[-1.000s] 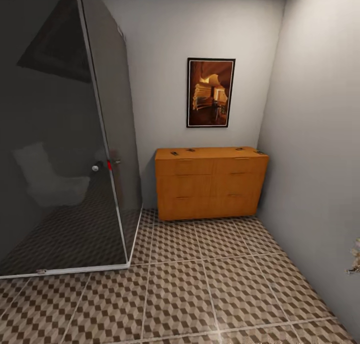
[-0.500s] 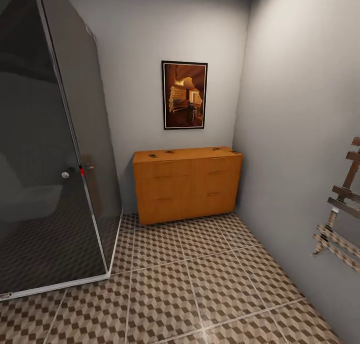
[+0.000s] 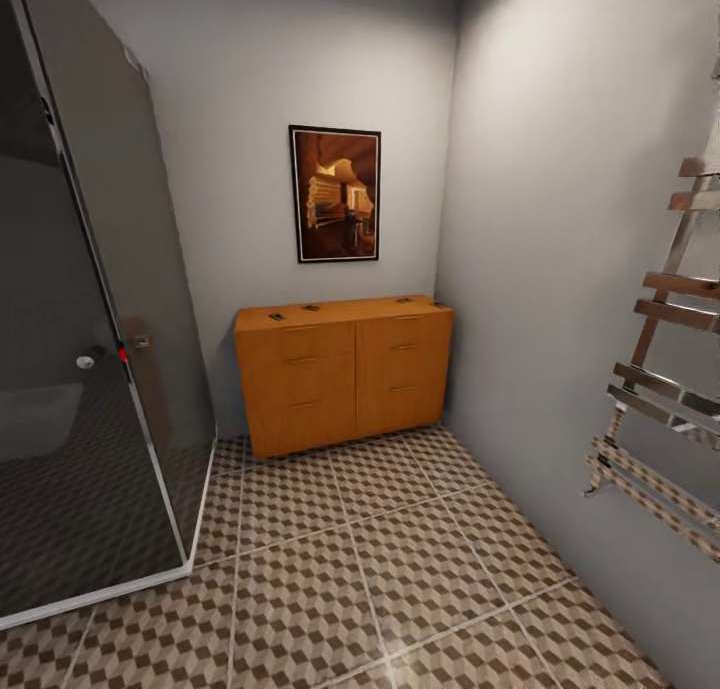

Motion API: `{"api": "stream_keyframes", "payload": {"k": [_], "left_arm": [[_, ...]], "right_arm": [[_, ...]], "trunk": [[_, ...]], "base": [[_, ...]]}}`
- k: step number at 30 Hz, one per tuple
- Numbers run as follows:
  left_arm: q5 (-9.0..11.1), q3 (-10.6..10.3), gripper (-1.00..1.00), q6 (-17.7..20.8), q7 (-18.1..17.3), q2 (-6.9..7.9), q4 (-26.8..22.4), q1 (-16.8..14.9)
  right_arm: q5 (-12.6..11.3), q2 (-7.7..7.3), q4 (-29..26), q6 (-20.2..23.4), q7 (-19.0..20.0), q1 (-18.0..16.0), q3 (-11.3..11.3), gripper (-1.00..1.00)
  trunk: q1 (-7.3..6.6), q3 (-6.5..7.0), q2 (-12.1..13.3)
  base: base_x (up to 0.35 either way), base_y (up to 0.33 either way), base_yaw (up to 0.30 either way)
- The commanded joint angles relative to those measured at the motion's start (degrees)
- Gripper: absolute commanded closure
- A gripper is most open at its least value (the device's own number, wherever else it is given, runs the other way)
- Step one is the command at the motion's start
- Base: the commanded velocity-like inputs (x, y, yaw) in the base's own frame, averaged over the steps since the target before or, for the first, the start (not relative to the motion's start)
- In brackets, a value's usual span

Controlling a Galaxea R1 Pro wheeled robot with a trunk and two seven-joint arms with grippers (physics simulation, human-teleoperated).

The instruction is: Take the four mousetraps from the cabinet in the bathroom and place them on the bathroom floor. Make sure all four end up on the same floor surface, and ensure that at least two of them are either under or directly next to the same bathroom sink.

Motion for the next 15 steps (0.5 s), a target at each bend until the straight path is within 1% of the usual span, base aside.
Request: {"api": "stream_keyframes", "payload": {"k": [1,3,6,15], "left_arm": [[0.0,0.0,-1.0,-0.1,0.0,-0.01,0.0,0.0],[0.0,0.0,-1.0,-0.1,0.0,-0.02,0.0,0.0],[0.0,0.0,-1.0,-0.1,0.0,-0.03,0.0,0.0],[0.0,0.0,-1.0,-0.1,0.0,-0.04,0.0,0.0]], "right_arm": [[0.0,0.0,0.1,-0.2,0.0,0.0,0.1,-1.0],[0.0,0.0,0.1,-0.2,0.0,0.0,0.1,-1.0],[0.0,-0.02,0.1,-0.2,0.0,0.0,0.1,-1.0],[0.2,-0.2,0.1,-0.2,0.0,0.0,0.1,-1.0]], "trunk": [[0.0,-0.05,0.0],[0.0,-0.04,0.0],[0.0,-0.03,0.0],[0.0,-0.03,0.0]], "base": [[0.031,0.0,-0.034],[0.087,0.0,-0.025],[0.208,0.0,-0.011],[0.301,0.0,-0.003]]}}
